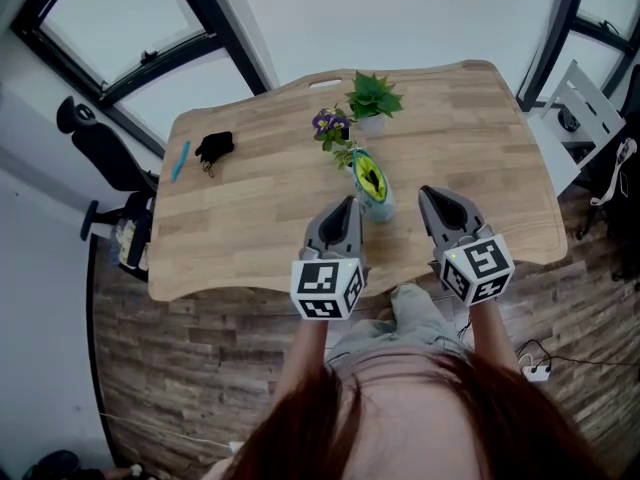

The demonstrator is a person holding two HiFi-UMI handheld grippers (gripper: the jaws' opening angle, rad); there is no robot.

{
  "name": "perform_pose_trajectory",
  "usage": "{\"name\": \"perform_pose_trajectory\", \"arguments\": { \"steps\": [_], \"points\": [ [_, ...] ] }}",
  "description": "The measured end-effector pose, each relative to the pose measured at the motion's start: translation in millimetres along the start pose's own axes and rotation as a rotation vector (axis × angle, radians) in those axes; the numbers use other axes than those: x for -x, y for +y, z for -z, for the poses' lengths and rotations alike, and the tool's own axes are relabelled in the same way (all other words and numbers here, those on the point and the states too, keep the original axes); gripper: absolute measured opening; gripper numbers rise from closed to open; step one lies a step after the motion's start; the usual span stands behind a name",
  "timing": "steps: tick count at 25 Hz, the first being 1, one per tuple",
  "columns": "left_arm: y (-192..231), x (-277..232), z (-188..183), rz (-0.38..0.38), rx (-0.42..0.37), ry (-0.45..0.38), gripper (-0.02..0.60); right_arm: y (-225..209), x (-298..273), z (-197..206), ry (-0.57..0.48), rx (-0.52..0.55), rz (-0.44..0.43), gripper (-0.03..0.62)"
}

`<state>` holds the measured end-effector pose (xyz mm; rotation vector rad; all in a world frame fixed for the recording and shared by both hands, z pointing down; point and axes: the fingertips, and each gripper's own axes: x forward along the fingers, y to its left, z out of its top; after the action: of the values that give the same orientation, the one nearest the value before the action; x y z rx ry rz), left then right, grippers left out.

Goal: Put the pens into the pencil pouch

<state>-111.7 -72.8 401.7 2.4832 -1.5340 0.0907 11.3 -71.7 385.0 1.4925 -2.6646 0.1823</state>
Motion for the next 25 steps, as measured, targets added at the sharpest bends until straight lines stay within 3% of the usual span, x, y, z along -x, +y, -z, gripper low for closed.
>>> {"name": "perform_pose_trajectory", "arguments": {
  "steps": [10, 25],
  "points": [
    [-9, 21, -9, -0.011, -0.026, -0.037, 0.003, 15, 12, -6, -0.024, 0.017, -0.014, 0.0],
    [-49, 22, -21, -0.055, -0.04, -0.059, 0.003, -8, 49, -21, -0.04, 0.016, -0.044, 0.0]
  ]
}}
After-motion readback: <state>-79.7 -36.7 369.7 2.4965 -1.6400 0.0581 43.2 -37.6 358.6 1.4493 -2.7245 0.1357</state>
